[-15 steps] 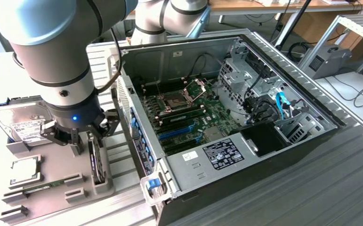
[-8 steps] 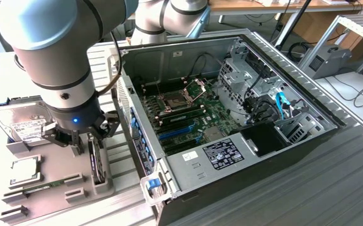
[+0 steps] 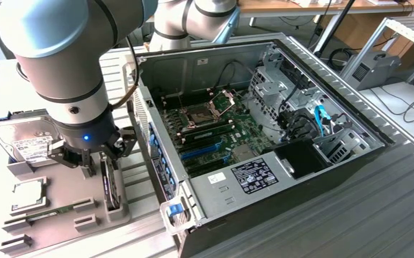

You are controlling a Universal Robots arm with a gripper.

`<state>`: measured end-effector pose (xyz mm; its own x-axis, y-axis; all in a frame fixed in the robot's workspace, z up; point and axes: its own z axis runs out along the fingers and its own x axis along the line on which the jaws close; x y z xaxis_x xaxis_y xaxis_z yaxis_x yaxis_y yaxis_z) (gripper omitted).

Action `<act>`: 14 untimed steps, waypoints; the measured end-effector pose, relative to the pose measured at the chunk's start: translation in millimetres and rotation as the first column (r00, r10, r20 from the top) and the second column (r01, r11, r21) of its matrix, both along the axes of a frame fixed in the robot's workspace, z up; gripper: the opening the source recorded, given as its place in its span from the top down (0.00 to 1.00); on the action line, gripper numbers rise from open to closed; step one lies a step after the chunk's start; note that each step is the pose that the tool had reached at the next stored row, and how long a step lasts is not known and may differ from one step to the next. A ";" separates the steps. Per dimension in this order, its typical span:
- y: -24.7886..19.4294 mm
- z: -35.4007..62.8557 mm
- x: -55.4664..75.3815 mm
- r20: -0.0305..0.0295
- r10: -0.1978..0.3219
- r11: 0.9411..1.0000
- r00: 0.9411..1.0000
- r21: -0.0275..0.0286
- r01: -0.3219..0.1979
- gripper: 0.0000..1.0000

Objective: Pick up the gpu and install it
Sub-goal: 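Pick up the gpu and move the gpu toward the slot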

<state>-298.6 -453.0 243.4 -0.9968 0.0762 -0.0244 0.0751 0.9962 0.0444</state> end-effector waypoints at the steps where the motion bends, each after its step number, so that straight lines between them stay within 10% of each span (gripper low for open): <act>1: 0.0 0.0 0.0 0.000 0.000 1.000 1.000 0.000 0.000 0.55; 6: 0.0 0.0 0.0 0.000 0.000 1.000 1.000 0.000 0.000 0.74; 14: 0.0 0.0 0.0 0.000 0.000 1.000 1.000 0.000 0.000 0.74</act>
